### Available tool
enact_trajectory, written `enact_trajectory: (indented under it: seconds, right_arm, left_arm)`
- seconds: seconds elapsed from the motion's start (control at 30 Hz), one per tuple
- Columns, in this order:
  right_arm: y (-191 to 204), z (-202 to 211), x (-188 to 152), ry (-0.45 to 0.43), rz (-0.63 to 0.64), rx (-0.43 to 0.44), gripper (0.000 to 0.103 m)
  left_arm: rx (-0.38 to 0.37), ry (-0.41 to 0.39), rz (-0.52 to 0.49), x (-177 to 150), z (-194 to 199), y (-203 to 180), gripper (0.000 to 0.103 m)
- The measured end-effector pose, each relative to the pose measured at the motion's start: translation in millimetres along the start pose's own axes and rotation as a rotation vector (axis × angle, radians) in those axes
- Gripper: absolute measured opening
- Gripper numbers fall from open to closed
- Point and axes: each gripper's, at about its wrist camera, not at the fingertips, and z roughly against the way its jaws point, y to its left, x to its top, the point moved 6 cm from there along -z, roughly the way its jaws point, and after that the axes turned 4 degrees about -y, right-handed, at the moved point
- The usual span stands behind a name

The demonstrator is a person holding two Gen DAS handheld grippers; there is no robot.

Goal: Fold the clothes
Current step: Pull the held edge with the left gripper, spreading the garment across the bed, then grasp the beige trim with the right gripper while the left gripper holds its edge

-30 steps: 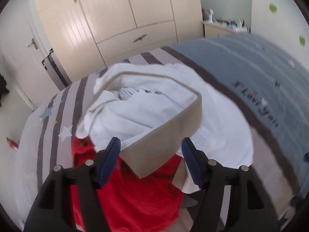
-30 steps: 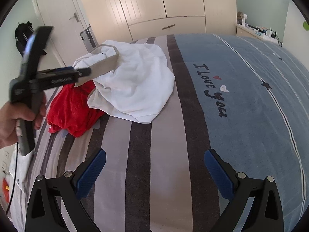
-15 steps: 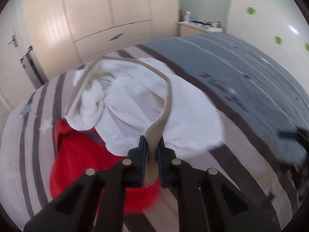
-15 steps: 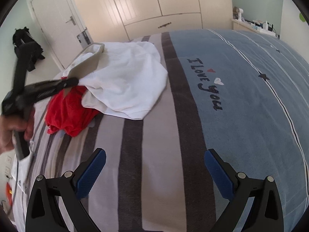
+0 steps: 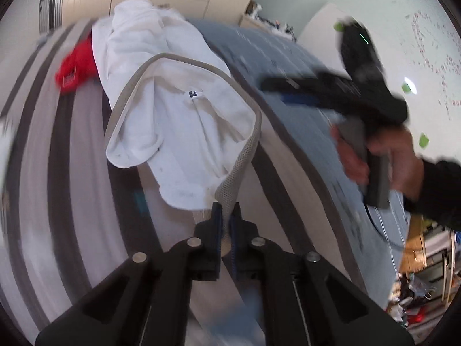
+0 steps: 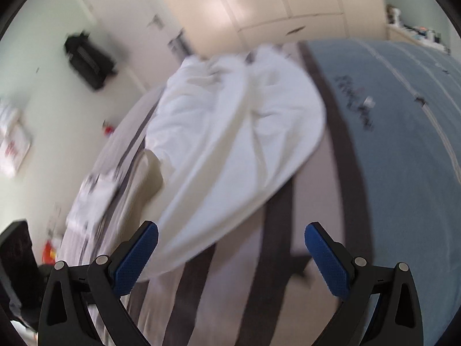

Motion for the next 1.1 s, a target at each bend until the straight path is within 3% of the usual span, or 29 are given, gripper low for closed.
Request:
enact_trajectory:
  seconds: [0.1, 0.2, 0.33, 0.47, 0.53, 0.63, 0.7, 0.83, 0.9, 0.97, 1.0, 1.1]
  right_arm:
    - [27.4, 5.5, -41.2, 0.058, 0.036, 0.03, 0.1]
    - [36.3, 9.3, -83.3, 0.097, 0.022, -0.007, 0.1]
    - [32.6, 11.9, -123.8, 0.13, -0.056, -0.059, 0.097]
    - [40.5, 15.3, -139.7, 0.121, -0.09, -0.084, 0.096]
    - [45.3, 12.6, -143.6, 0.12, -0.078, -0.113, 0.096]
    - [45.6, -0.1, -153.1, 0.137, -0.099, -0.158, 0.087]
    - [43.3, -9.2, -157.5, 0.153, -0.112, -0.185, 0.075]
    - [36.1, -21.6, -167.1, 0.163, -0.16, -0.216, 0.073]
    - [37.2, -23.0, -167.9, 0.153, -0.158, -0.232, 0.073]
    - [39.4, -23.7, -169.1, 0.146, -0.158, -0.239, 0.073]
    - [40.9, -23.7, -170.0, 0.145, -0.161, -0.237, 0.073]
    - [44.9, -22.7, -173.4, 0.142, -0.158, -0.243, 0.071]
  left_arm:
    - [-0.001, 0.016, 0.056, -43.3, 11.1, -16.2, 0.003]
    - [0.099, -0.001, 0.063, -59.7, 13.4, -3.6, 0.005]
    - [0.122, -0.006, 0.114, -56.3, 27.0, 22.3, 0.019]
    - [0.196, -0.038, 0.051, -42.8, 39.5, 46.3, 0.042]
    - [0.21, -0.05, 0.029, -42.7, 36.3, 56.5, 0.043]
    - [0.231, -0.07, -0.077, -10.5, 6.2, 68.8, 0.043]
    - [0.219, -0.08, -0.121, 9.9, -13.1, 70.9, 0.043]
    - [0.222, -0.055, -0.255, 30.5, -63.7, 68.2, 0.043]
    - [0.258, -0.025, -0.328, 34.2, -82.3, 69.3, 0.043]
    - [0.256, -0.01, -0.35, 36.1, -90.9, 70.0, 0.035]
    - [0.265, -0.005, -0.363, 38.1, -94.7, 71.5, 0.026]
    - [0.263, -0.007, -0.377, 42.6, -98.7, 70.8, 0.023]
